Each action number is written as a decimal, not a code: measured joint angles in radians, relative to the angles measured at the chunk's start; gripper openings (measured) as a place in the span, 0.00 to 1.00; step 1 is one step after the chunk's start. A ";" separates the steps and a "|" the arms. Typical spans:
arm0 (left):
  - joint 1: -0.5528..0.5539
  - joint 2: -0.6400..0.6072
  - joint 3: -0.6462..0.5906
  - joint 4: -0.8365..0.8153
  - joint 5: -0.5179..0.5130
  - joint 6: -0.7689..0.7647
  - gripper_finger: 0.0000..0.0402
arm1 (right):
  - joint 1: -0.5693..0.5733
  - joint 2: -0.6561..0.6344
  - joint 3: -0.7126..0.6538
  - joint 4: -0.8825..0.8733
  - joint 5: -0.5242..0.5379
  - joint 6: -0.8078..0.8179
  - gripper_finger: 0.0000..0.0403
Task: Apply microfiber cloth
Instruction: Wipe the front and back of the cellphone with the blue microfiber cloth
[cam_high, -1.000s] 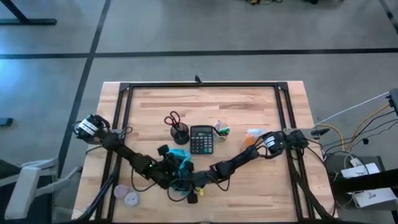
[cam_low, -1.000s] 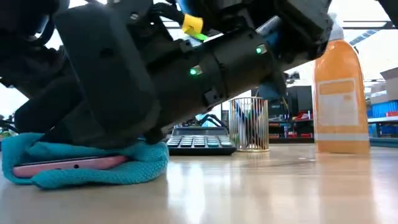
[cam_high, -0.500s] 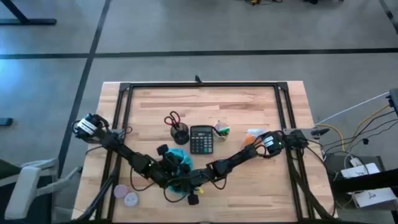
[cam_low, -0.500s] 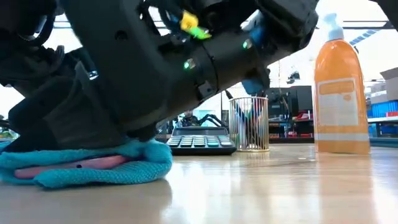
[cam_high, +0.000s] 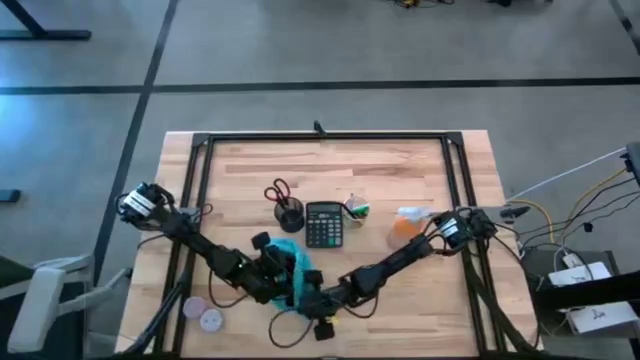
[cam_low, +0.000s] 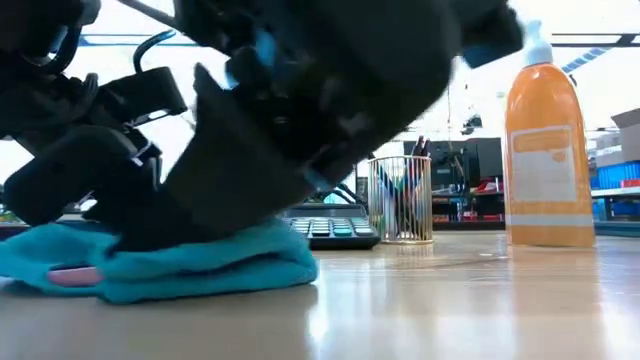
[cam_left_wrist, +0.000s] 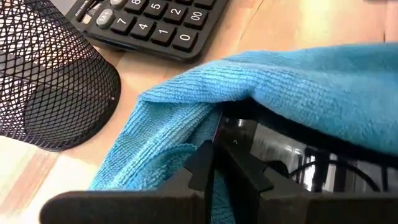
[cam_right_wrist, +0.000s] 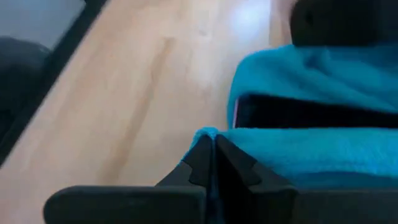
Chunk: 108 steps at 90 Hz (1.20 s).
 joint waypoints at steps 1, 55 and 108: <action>0.000 -0.001 0.000 0.000 0.000 0.000 0.05 | 0.002 -0.001 -0.001 -0.004 0.004 0.003 0.00; -0.014 -0.004 -0.007 -0.002 0.005 -0.020 0.05 | 0.027 -0.090 -0.023 -0.047 0.175 -0.023 0.00; -0.014 -0.005 -0.012 0.037 -0.014 -0.034 0.05 | -0.029 -0.029 -0.027 0.172 -0.133 -0.060 0.00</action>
